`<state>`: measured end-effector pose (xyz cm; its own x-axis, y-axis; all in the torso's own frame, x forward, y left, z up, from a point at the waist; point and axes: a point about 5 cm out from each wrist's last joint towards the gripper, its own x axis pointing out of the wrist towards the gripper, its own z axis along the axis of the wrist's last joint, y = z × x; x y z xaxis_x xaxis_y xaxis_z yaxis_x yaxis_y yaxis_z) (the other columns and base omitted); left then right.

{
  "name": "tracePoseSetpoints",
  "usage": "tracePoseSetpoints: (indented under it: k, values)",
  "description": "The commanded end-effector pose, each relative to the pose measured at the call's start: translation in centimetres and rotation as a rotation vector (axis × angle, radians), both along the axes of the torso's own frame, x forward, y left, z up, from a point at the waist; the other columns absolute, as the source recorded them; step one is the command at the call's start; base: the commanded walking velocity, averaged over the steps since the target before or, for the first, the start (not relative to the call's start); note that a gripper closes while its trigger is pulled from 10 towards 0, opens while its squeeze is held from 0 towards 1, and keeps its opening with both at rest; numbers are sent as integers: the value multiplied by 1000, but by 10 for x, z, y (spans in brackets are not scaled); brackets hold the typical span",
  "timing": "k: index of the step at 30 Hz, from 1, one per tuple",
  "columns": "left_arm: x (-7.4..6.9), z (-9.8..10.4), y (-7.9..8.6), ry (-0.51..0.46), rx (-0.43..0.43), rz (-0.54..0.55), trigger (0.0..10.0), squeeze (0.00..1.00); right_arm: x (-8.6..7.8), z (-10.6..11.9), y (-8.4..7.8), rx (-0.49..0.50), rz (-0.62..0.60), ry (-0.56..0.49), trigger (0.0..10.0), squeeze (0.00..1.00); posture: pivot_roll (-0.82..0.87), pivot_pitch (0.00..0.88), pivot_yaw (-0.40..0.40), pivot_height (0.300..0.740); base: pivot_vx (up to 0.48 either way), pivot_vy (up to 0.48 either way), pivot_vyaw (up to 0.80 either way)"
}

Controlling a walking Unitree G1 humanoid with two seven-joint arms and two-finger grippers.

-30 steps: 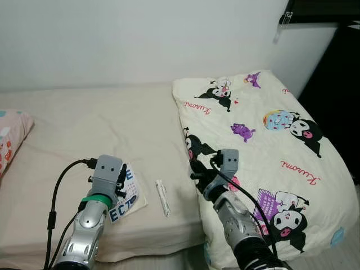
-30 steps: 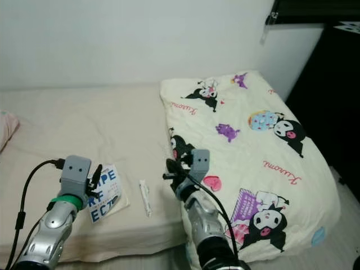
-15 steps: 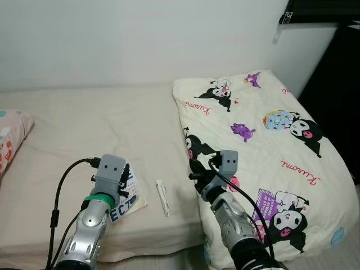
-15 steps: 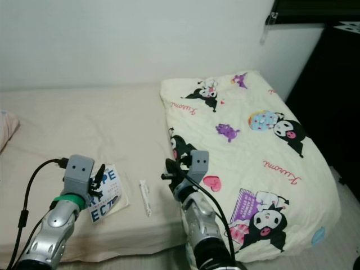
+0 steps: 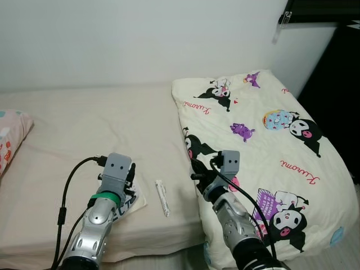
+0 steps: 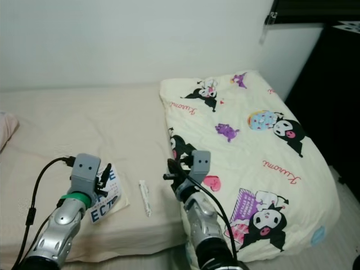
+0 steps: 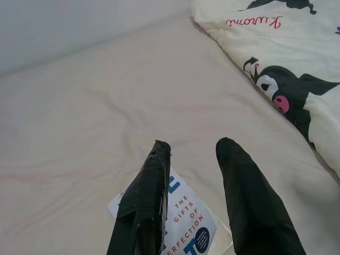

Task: Clean up the room

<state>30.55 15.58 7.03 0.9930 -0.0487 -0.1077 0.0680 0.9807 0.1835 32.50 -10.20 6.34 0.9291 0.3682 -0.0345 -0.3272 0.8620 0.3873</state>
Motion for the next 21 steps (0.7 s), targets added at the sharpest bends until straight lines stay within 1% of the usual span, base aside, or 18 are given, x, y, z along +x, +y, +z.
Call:
tracePoseSetpoints:
  k: [1, 15, 21]
  values:
    - [-1, -5, 2, 26, 0, 14, 10000, 0, -4, -6, 0, -4, -5, 22, 10000, 0, 63, 0, 71, 740, 0, 0, 0]
    - [-5, -6, 15, 32, 11, 44, 10000, 0, -7, -10, 6, 5, 19, 39, 10000, 0, 76, 0, 68, 740, 0, 0, 0]
    - [-5, -6, 16, 33, 12, 47, 10000, 0, -6, -9, 6, 12, 20, 37, 10000, 0, 76, 0, 69, 740, 0, 0, 0]
